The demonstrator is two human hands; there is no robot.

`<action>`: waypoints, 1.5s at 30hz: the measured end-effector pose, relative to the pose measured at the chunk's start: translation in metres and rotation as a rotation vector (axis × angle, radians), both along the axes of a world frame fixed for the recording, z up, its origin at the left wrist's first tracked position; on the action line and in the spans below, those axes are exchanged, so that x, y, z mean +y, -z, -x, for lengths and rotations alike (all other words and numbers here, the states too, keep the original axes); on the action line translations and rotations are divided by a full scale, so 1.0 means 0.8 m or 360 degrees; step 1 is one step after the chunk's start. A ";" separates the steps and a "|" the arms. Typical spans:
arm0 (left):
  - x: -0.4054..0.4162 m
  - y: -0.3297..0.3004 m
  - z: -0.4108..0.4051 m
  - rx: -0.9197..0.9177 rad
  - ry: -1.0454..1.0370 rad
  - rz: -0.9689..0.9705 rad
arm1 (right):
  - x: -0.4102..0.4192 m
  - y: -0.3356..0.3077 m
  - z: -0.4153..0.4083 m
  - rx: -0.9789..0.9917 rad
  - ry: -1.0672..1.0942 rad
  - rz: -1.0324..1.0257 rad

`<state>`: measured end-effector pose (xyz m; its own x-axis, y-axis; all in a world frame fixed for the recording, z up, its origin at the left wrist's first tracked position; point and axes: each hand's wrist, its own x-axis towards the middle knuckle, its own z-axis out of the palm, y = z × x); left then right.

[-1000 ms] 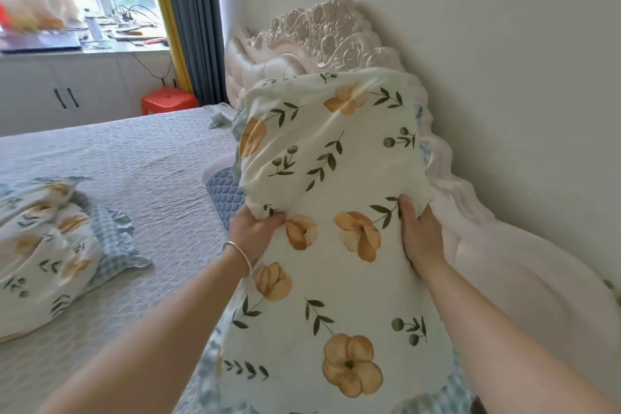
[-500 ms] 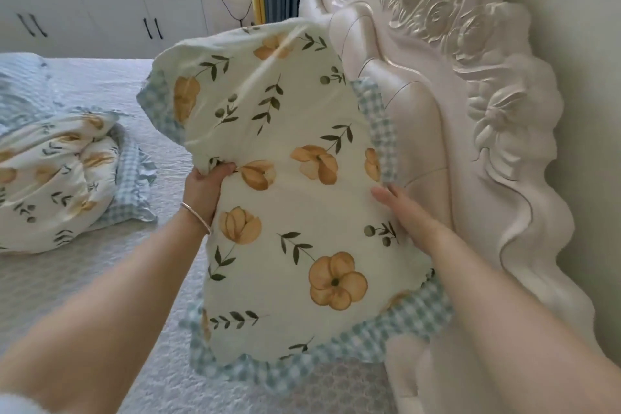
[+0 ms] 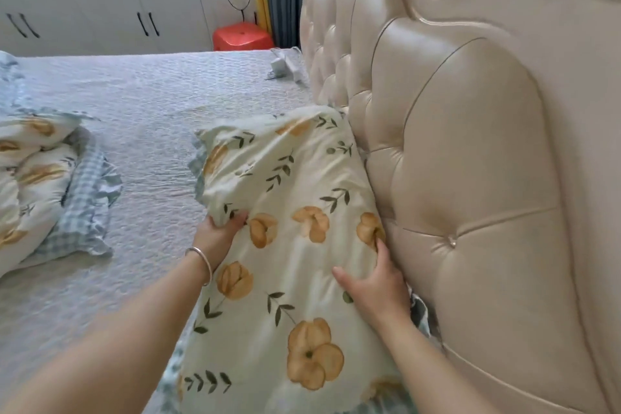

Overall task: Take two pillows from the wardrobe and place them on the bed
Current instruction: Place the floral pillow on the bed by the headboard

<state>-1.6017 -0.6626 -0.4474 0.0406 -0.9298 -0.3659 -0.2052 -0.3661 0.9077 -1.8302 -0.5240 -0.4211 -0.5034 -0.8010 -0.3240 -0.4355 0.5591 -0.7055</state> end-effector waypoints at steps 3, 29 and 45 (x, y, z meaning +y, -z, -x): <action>-0.004 0.035 0.008 -0.0041 -0.0082 -0.0042 | -0.007 0.015 0.000 0.0174 0.0013 0.0044; 0.165 -0.097 -0.122 -0.0447 0.0293 -0.0075 | 0.060 -0.109 -0.119 0.0740 -0.0501 -0.0082; 0.475 -0.307 -0.441 -0.0741 -0.0919 0.0450 | 0.218 -0.281 -0.533 0.0138 -0.1714 0.0622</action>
